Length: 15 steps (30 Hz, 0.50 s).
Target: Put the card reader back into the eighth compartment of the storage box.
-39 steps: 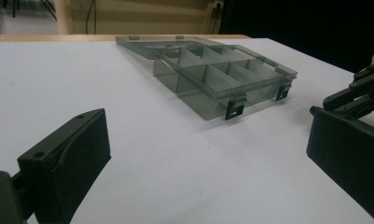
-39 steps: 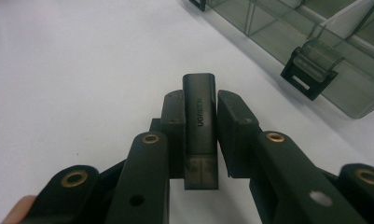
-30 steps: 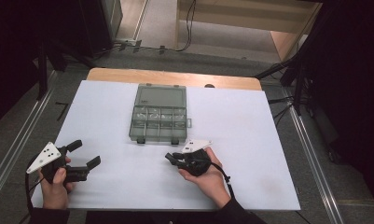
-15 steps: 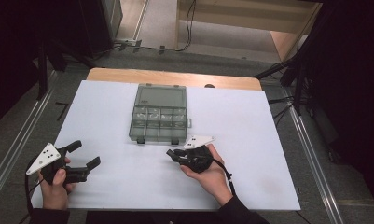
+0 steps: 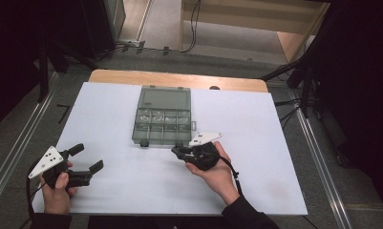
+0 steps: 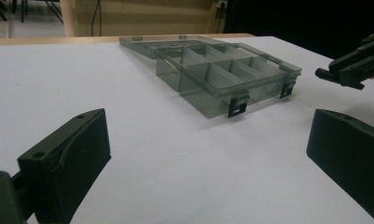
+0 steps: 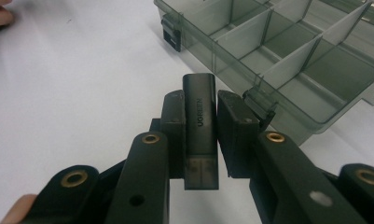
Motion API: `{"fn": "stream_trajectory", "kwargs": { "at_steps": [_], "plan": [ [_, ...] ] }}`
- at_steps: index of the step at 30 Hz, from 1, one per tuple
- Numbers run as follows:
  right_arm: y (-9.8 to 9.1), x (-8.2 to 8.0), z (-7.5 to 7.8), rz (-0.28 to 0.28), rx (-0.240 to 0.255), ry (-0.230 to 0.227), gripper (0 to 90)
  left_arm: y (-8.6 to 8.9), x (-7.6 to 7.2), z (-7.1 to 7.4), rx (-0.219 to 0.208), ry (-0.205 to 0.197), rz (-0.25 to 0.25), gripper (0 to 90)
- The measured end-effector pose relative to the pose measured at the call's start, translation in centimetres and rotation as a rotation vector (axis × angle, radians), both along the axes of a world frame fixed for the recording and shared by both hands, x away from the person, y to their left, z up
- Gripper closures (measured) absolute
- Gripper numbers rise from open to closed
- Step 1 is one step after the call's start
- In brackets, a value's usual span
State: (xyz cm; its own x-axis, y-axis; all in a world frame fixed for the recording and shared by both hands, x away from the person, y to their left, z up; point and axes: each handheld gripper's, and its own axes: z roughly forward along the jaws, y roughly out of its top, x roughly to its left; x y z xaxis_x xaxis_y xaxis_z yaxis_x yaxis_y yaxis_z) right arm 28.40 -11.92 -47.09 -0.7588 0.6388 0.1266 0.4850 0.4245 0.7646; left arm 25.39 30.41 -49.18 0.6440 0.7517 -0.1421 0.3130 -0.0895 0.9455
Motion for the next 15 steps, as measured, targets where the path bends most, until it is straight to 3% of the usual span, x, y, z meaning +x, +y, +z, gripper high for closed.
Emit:
{"fn": "stream_trajectory", "kwargs": {
  "at_steps": [15],
  "plan": [
    [0.1, 1.1, 1.1, -0.008, 0.011, -0.011, 71.8, 0.0, 0.0, 0.0, 0.006, -0.001, -0.001, 0.0]
  ]
}}
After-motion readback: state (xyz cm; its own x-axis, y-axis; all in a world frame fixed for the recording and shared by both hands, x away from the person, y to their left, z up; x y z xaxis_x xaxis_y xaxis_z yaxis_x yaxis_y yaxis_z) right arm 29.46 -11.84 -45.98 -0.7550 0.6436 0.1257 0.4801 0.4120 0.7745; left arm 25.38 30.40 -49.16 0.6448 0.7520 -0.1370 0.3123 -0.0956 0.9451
